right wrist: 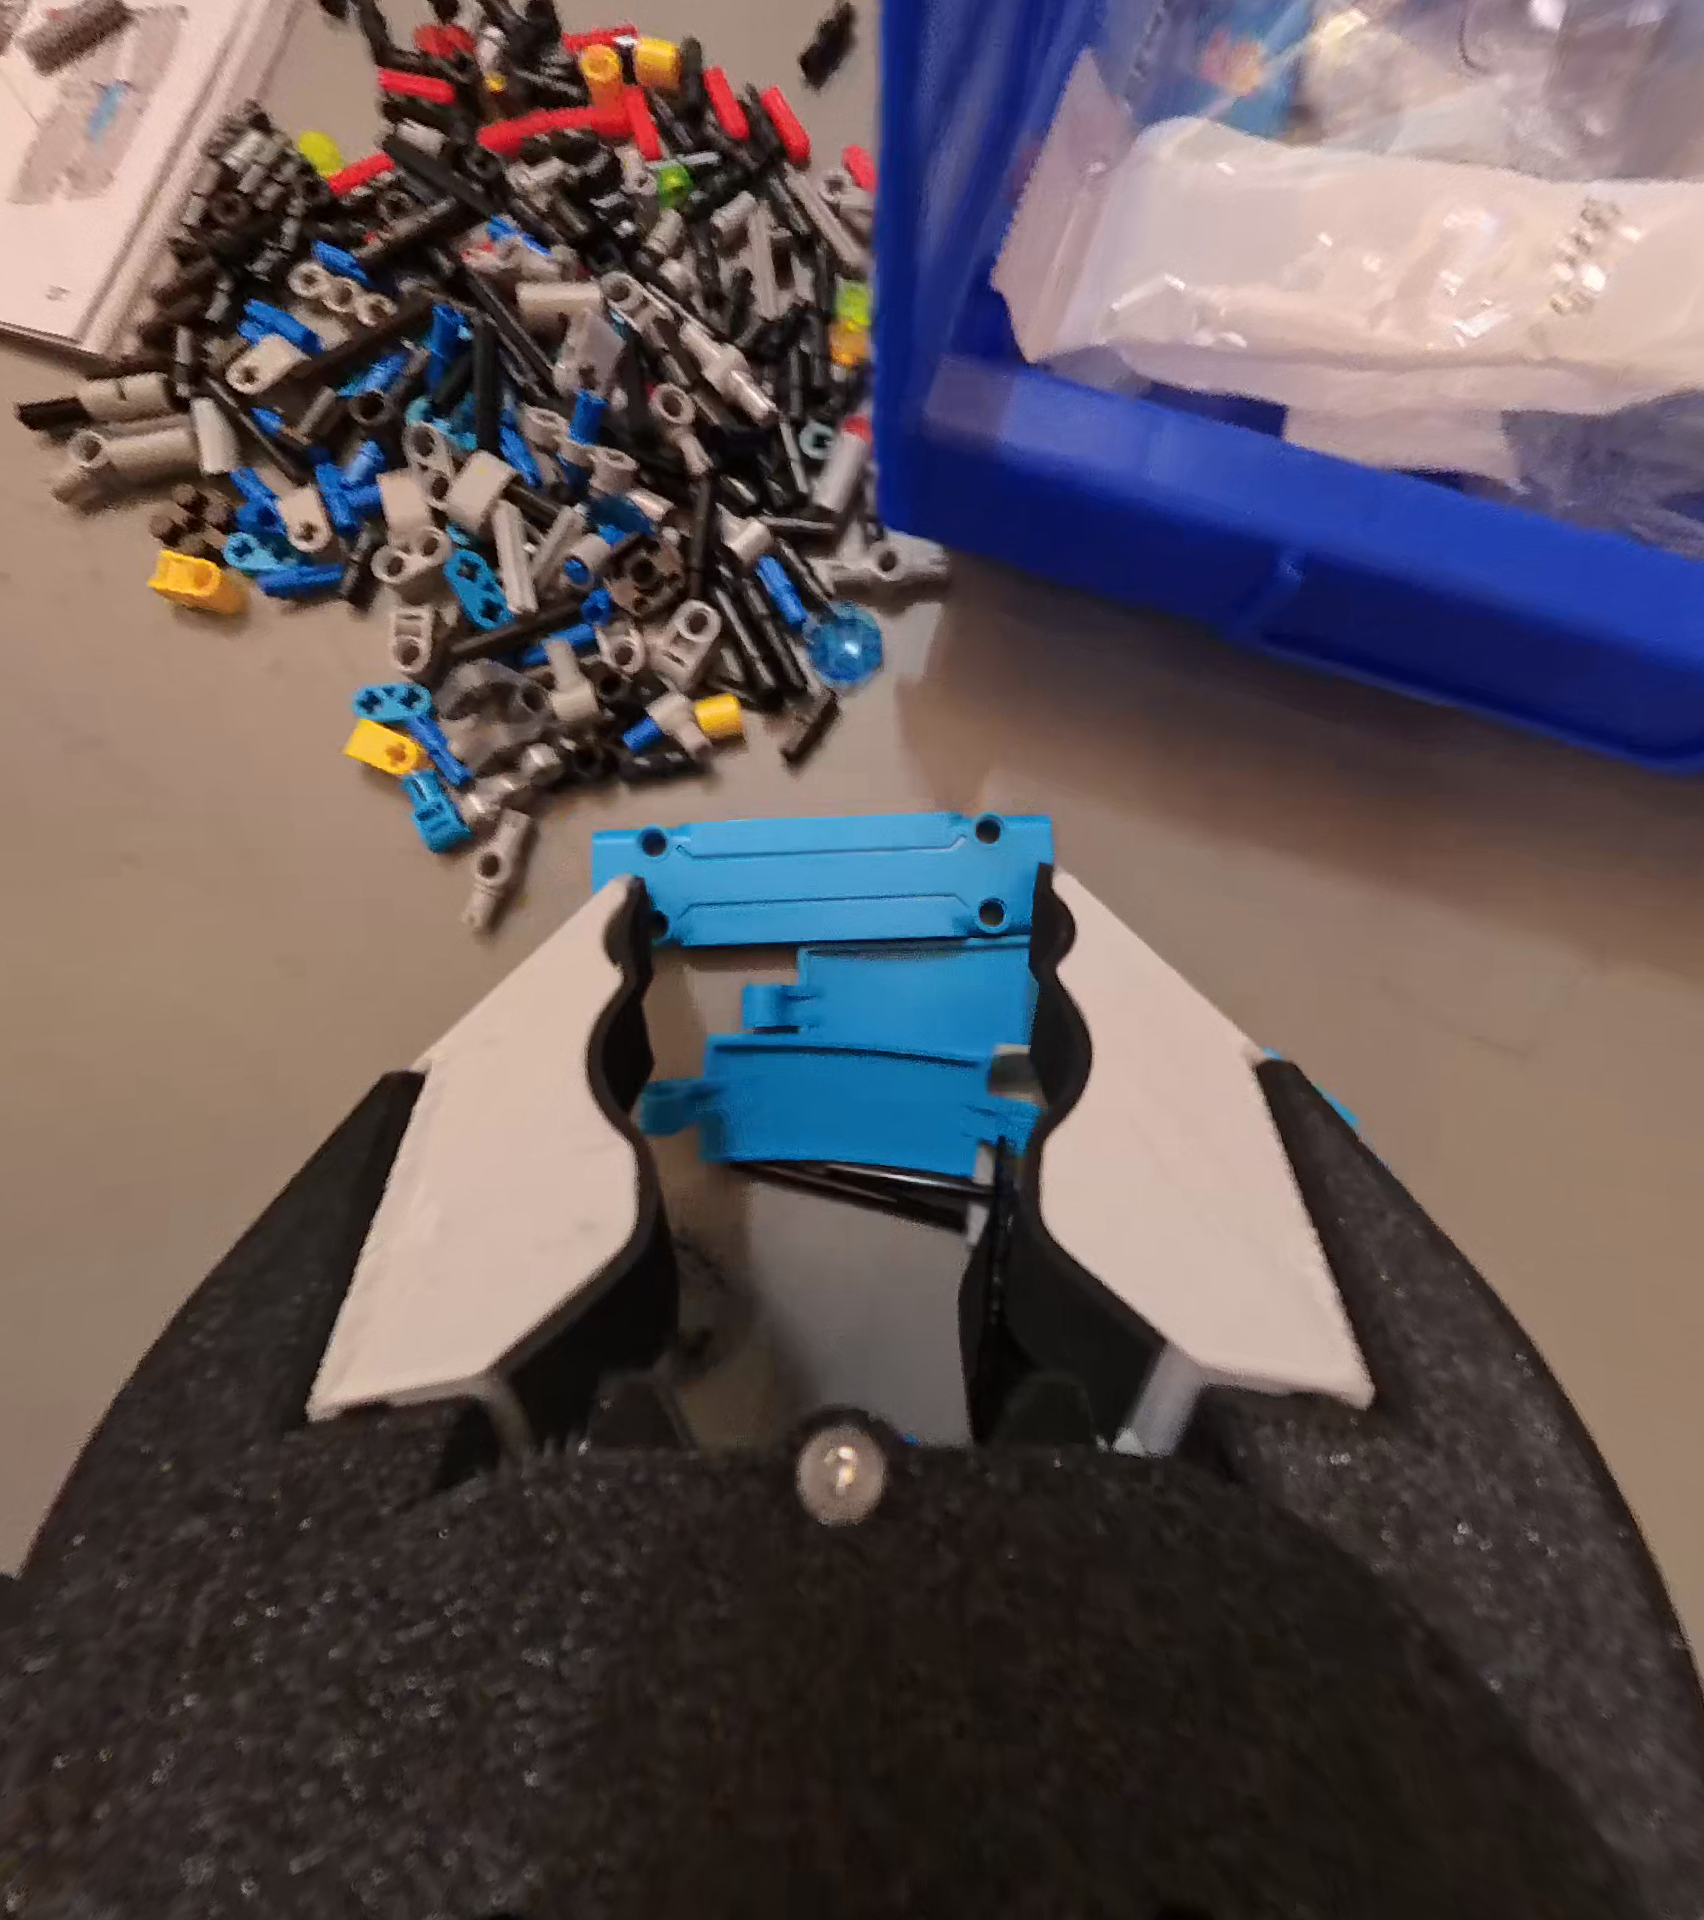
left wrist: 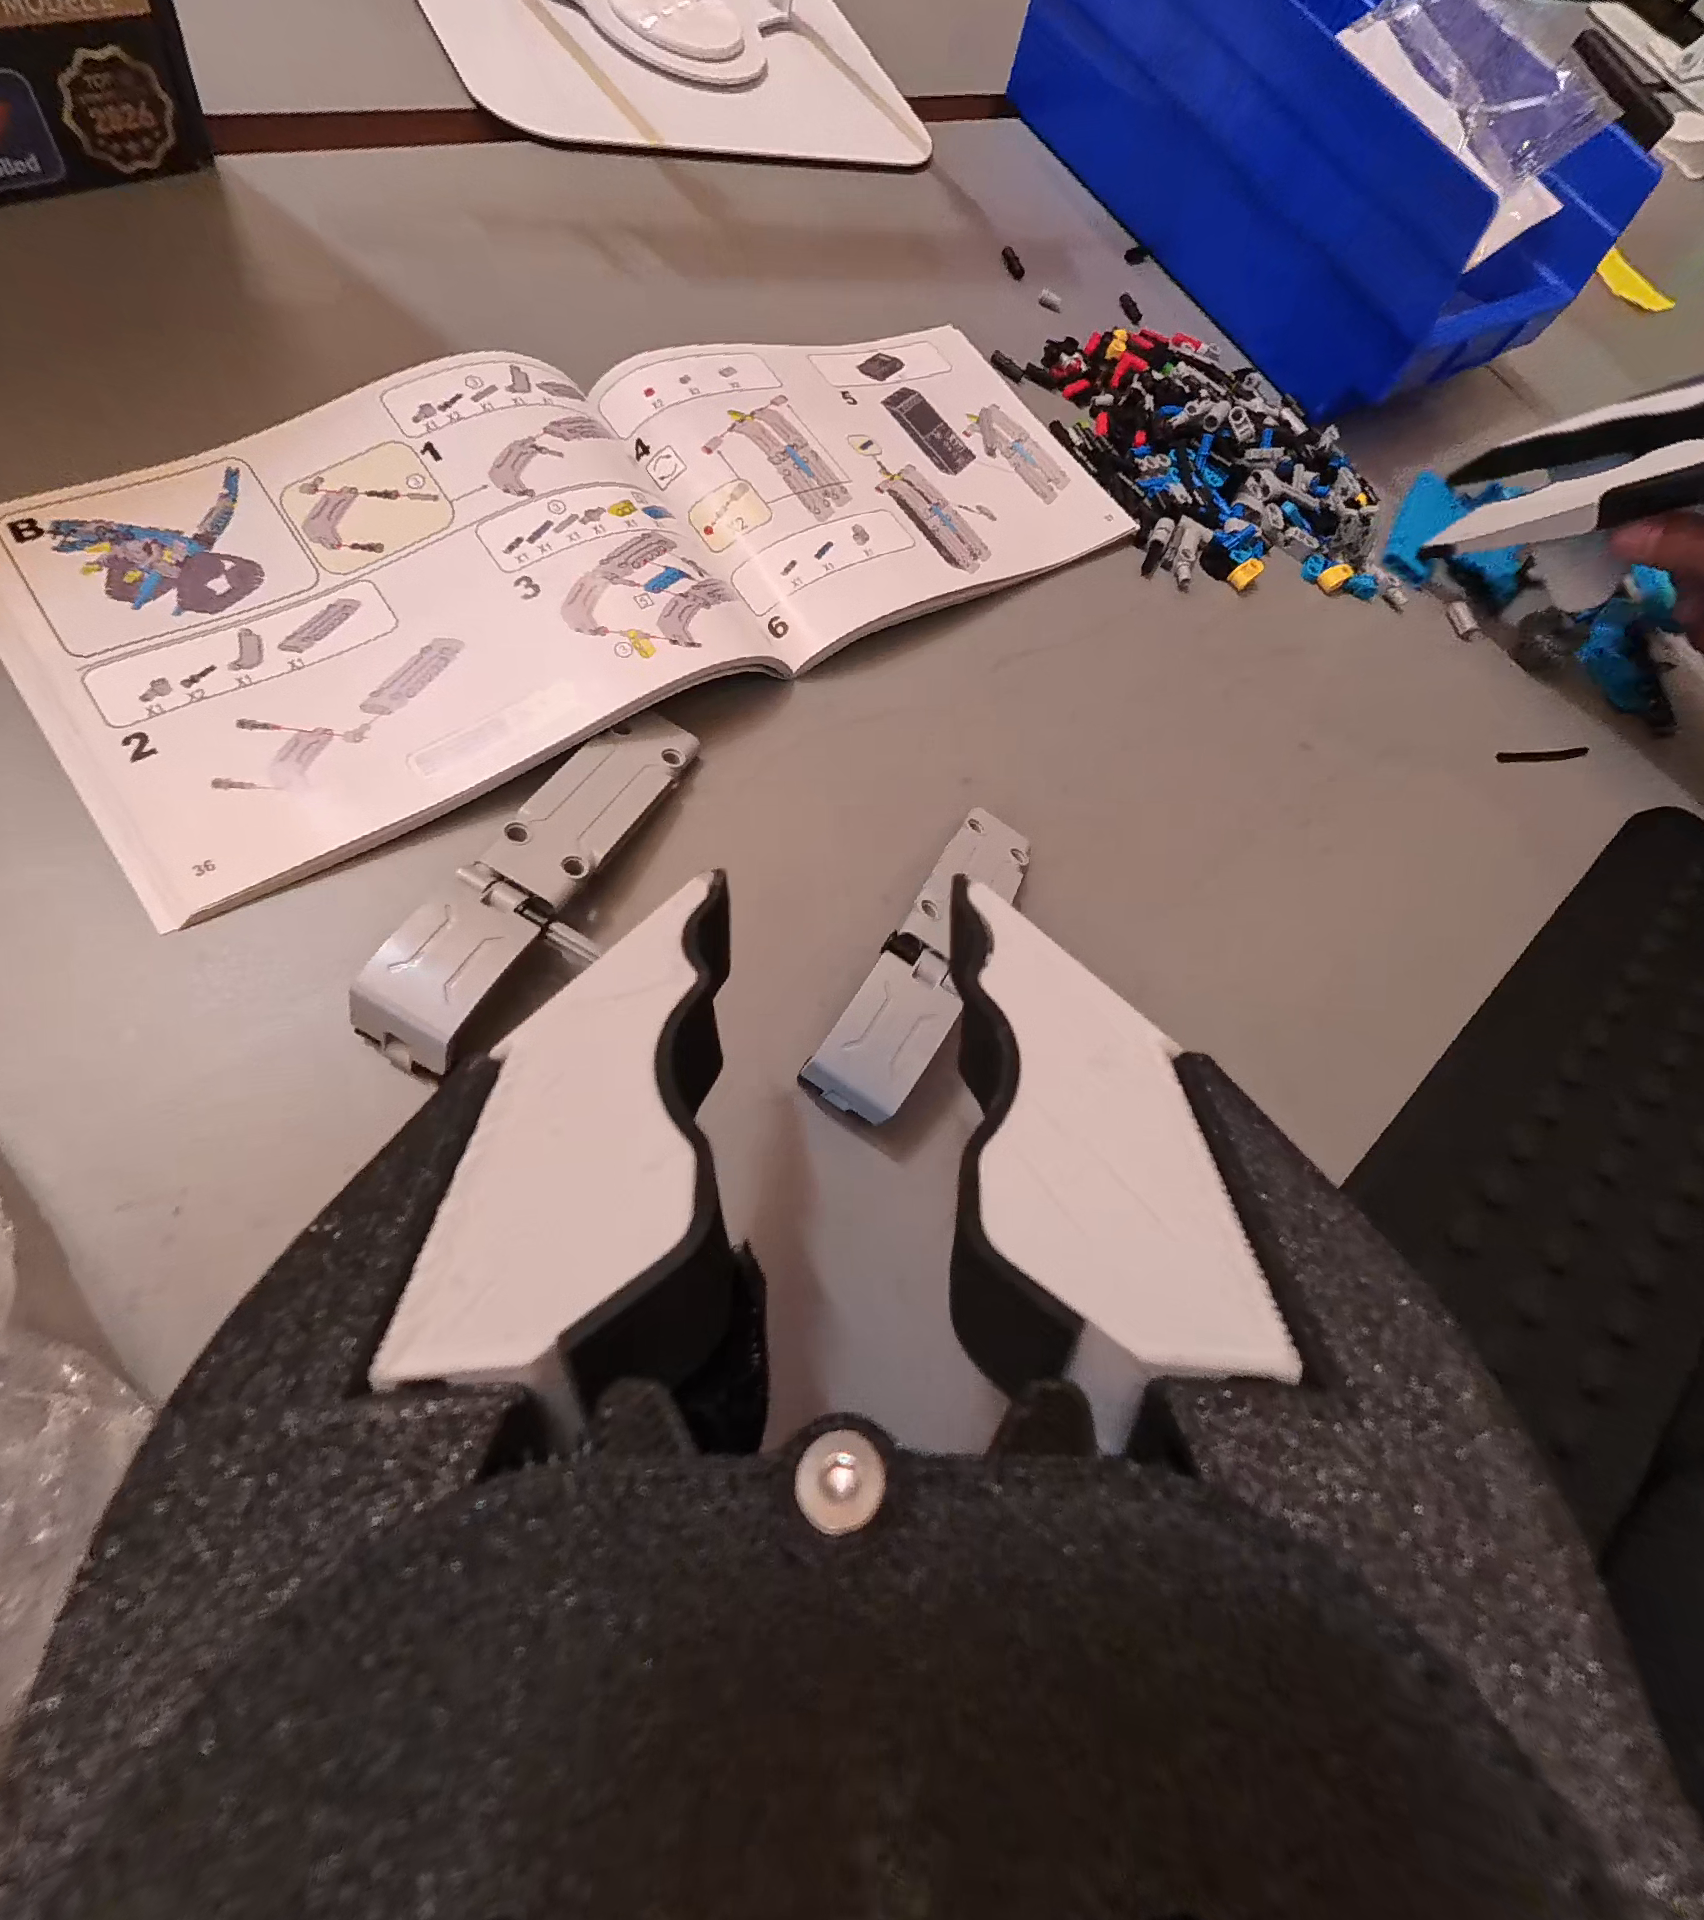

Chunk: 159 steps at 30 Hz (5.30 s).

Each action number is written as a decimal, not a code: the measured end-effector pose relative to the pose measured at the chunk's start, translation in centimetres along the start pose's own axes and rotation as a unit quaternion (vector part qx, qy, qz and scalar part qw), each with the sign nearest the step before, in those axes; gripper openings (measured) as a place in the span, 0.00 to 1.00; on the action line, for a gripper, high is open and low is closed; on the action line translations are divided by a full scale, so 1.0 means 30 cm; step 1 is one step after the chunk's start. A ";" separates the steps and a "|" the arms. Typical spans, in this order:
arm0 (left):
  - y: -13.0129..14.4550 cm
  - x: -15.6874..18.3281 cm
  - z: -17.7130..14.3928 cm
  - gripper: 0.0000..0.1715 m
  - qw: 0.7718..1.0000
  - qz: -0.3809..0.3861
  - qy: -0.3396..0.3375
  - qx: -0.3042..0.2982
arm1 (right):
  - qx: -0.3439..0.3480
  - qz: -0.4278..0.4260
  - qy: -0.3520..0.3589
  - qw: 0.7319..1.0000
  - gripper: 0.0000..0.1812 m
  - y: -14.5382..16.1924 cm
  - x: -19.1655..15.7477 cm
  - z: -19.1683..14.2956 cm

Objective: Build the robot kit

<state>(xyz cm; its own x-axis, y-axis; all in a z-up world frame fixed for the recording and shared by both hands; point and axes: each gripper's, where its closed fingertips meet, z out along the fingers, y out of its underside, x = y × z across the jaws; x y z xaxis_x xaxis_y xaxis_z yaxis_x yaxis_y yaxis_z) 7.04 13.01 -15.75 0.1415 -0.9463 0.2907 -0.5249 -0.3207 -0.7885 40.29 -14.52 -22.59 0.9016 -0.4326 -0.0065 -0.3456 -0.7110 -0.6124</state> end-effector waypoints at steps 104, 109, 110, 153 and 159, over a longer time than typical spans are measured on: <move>-0.135 -0.228 0.011 0.21 0.981 -0.049 -0.040 0.186 | 0.125 0.011 0.015 0.992 0.14 -0.175 -0.441 0.094; -0.110 -0.204 0.047 0.20 0.986 -0.027 -0.034 0.162 | 0.112 0.011 0.005 0.994 0.15 -0.164 -0.449 0.112; -0.108 -0.200 0.053 0.20 0.987 -0.025 -0.031 0.158 | 0.109 0.007 0.004 0.994 0.16 -0.161 -0.452 0.116; -0.109 -0.145 0.070 0.20 0.987 0.021 -0.028 0.158 | 0.140 -0.133 -0.040 0.980 0.08 -0.142 -0.581 0.033; -0.109 -0.132 0.073 0.20 0.987 0.028 -0.026 0.157 | 0.154 -0.023 0.089 0.984 0.08 -0.220 -0.296 0.056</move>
<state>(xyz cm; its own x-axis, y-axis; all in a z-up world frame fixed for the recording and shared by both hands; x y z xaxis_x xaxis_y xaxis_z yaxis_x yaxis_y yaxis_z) 10.04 17.72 -15.51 0.1671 -0.9613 0.2191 -0.2490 -0.2562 -0.9340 35.00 -5.03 -19.82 0.8450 -0.5135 0.1490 -0.1846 -0.5418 -0.8200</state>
